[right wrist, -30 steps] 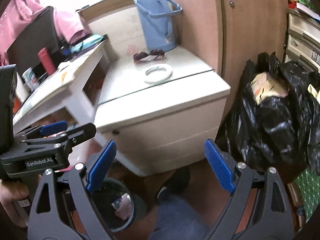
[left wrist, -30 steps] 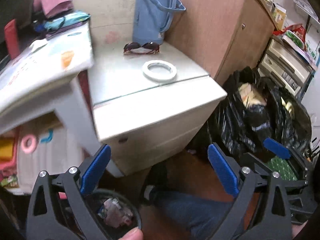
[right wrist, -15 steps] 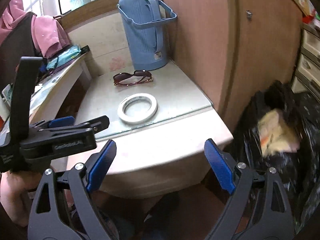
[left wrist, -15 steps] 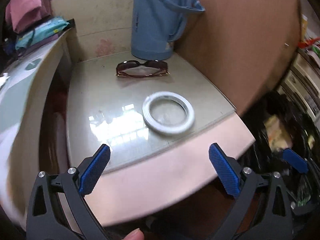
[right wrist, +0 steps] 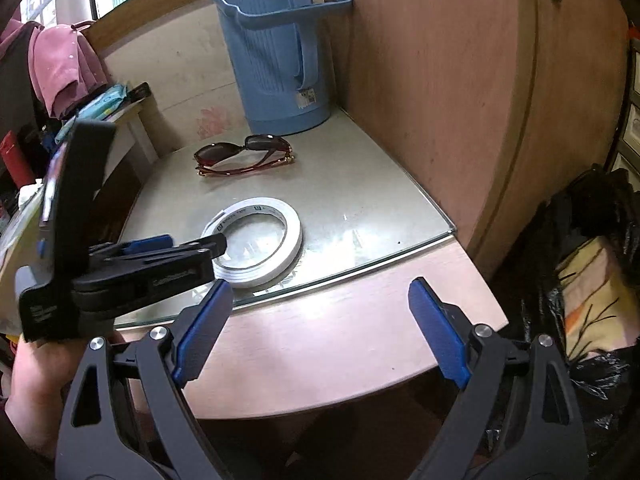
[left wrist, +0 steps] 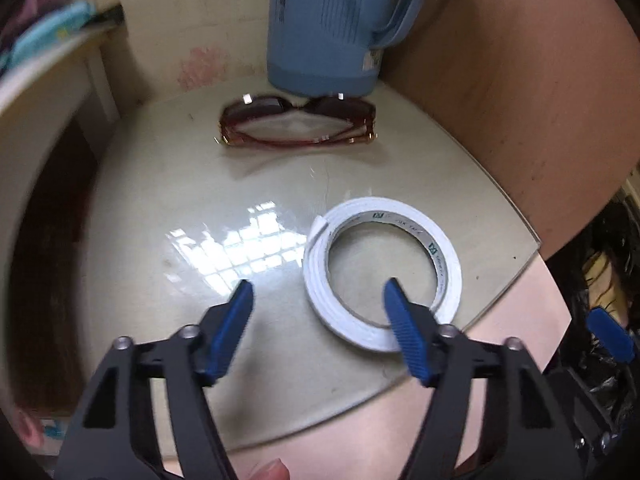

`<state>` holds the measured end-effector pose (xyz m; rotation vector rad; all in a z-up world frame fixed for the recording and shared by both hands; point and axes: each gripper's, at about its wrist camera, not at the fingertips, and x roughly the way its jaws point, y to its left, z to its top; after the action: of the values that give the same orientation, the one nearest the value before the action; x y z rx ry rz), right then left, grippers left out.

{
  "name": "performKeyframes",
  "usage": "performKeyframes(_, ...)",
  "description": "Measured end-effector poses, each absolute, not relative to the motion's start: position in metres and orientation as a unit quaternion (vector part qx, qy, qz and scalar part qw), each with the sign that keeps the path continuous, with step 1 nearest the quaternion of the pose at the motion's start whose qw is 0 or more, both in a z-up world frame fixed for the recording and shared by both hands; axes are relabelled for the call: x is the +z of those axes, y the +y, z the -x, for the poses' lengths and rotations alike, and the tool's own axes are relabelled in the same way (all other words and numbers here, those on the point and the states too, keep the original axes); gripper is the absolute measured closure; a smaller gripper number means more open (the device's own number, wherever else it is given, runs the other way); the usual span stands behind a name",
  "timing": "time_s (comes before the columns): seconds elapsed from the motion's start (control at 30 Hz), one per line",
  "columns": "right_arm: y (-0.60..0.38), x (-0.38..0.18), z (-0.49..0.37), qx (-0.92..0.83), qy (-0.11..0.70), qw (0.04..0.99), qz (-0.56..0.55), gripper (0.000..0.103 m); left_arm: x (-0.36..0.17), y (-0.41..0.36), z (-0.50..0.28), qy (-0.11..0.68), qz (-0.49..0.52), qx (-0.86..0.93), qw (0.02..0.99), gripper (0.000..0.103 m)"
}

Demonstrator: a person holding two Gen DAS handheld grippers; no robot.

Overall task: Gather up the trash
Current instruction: 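Grasp the white tape roll by its rim with the left gripper, then carry the tape roll down over the trash bin with the left gripper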

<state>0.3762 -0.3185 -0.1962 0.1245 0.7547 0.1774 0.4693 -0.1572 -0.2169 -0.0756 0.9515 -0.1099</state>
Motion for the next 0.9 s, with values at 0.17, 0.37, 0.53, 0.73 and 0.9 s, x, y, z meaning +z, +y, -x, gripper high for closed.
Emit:
performKeyframes(0.17, -0.321, -0.207, -0.380, 0.085, 0.368, 0.923, -0.067, 0.014, -0.222, -0.165, -0.473, 0.437, 0.006, -0.033, 0.899, 0.048)
performKeyframes(0.37, -0.321, -0.217, -0.382, 0.085, 0.373, 0.921, -0.072, 0.014, -0.220, -0.164, -0.473, 0.430, -0.010, -0.013, 0.903, 0.089)
performKeyframes(0.53, -0.323, -0.221, -0.380, 0.085, 0.375, 0.920, -0.080, 0.014, -0.219, -0.164, -0.467, 0.428, -0.017, -0.018, 0.904, 0.089)
performKeyframes(0.73, -0.324, -0.222, -0.376, 0.086, 0.375, 0.919, -0.087, 0.014, -0.215, -0.164, -0.458, 0.425, -0.014, -0.024, 0.905, 0.089)
performKeyframes(0.9, -0.323, -0.213, -0.371, 0.089, 0.370, 0.921, -0.088, 0.014, -0.212, -0.163, -0.447, 0.426, -0.013, -0.026, 0.904, 0.089)
